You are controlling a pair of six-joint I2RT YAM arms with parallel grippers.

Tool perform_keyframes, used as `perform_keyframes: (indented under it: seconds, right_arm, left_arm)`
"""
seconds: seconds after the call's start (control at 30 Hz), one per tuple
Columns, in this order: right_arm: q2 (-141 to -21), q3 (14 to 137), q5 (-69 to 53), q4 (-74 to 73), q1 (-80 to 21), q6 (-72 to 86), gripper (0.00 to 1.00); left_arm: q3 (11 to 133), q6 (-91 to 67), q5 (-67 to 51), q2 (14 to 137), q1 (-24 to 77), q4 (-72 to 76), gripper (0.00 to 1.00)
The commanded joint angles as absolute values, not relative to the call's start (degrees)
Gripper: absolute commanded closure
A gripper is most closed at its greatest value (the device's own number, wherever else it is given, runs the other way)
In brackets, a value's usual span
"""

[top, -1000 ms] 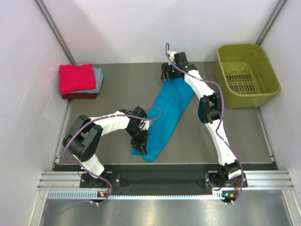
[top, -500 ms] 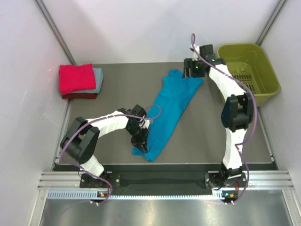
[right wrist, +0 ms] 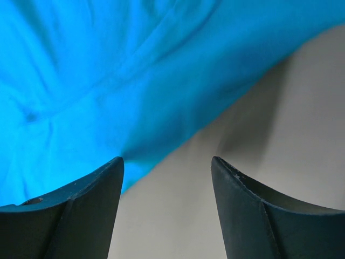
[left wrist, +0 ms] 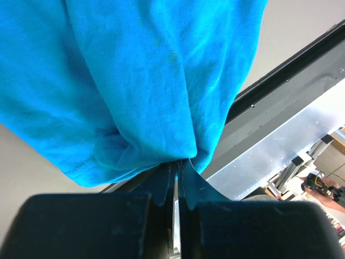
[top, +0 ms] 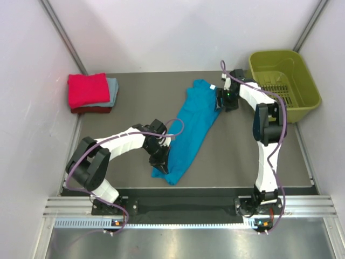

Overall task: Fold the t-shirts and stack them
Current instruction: Fold the tshirt

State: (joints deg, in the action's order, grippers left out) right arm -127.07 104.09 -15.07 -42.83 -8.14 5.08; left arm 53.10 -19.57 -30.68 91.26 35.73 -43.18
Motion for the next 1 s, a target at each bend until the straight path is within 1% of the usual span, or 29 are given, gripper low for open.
perform_keyframes:
  seconds: [0.0, 0.07, 0.17, 0.23, 0.27, 0.3, 0.37, 0.4, 0.43, 0.63, 0.77, 0.97]
  right_arm:
    - [-129.11, 109.06, -14.07, -41.84, -8.53, 4.22, 0.34]
    - [-130.6, 110.03, -13.8, -41.66, -8.53, 4.13, 0.34]
    - [-132.45, 112.14, -12.84, -41.49, -8.61, 3.96, 0.38]
    - [-134.02, 113.9, -11.78, -41.31, -8.61, 3.87, 0.47]
    - [-134.56, 114.6, -10.99, -41.31, -8.61, 3.87, 0.54]
    - [-135.08, 116.26, -10.9, -41.31, -8.61, 3.78, 0.71]
    - [-136.75, 117.94, -10.81, -41.31, -8.7, 3.78, 0.85]
    - [-137.19, 119.25, -10.72, -41.13, -8.88, 3.78, 0.96]
    - [-137.98, 119.79, -10.64, -41.13, -9.05, 3.87, 1.0]
    - [-141.67, 125.23, -10.55, -40.43, -10.02, 4.57, 1.0]
    - [-145.89, 132.78, -10.37, -39.64, -10.54, 4.57, 1.0]
    - [-149.85, 138.16, -10.63, -37.89, -11.77, 5.8, 0.99]
  left_arm:
    - [52.38, -18.9, -30.59, 89.03, 35.86, -41.93, 1.0]
    - [52.56, -18.9, -30.59, 89.12, 35.86, -41.92, 1.0]
    - [52.65, -18.81, -30.67, 89.56, 35.77, -41.75, 1.0]
    - [52.73, -18.72, -30.67, 89.65, 35.86, -41.66, 1.0]
    - [52.65, -18.89, -30.76, 89.91, 35.86, -41.49, 1.0]
    - [52.56, -19.07, -30.85, 90.0, 35.86, -41.22, 1.0]
    - [52.65, -19.34, -30.85, 90.35, 35.86, -40.87, 1.0]
    - [52.82, -19.34, -30.85, 90.53, 35.86, -40.61, 1.0]
    - [52.82, -19.34, -30.76, 90.61, 35.86, -40.61, 1.0]
    - [54.23, -20.04, -31.81, 93.07, 35.95, -39.99, 1.0]
    - [56.94, -20.39, -32.43, 96.06, 36.56, -39.29, 1.0]
    - [61.86, -21.35, -32.61, 100.37, 38.49, -38.94, 1.0]
